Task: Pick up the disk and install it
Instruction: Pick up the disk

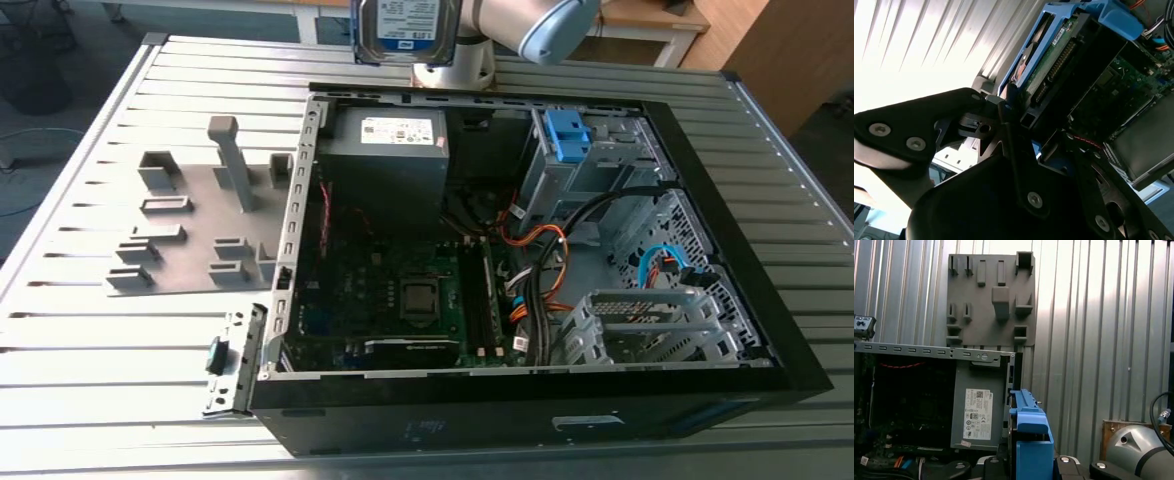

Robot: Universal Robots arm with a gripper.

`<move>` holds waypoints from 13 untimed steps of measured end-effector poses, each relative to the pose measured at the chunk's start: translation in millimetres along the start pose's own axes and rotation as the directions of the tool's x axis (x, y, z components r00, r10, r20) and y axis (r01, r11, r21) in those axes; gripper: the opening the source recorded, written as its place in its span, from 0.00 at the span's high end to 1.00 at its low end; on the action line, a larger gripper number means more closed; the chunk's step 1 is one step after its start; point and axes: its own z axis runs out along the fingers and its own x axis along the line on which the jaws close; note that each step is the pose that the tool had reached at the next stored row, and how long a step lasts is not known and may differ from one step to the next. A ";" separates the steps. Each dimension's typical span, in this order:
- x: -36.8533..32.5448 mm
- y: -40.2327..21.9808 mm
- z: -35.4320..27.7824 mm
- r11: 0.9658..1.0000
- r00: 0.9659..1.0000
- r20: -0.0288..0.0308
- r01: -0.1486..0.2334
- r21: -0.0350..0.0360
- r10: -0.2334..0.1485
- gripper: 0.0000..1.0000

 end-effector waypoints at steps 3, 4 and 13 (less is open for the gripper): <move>0.2 -4.3 -0.1 1.000 1.000 0.000 0.000 0.000 0.000 0.63; 0.3 -5.7 -0.1 1.000 1.000 0.000 0.000 0.000 0.000 0.63; 1.2 -19.9 -0.3 1.000 1.000 0.000 0.000 0.000 0.000 0.63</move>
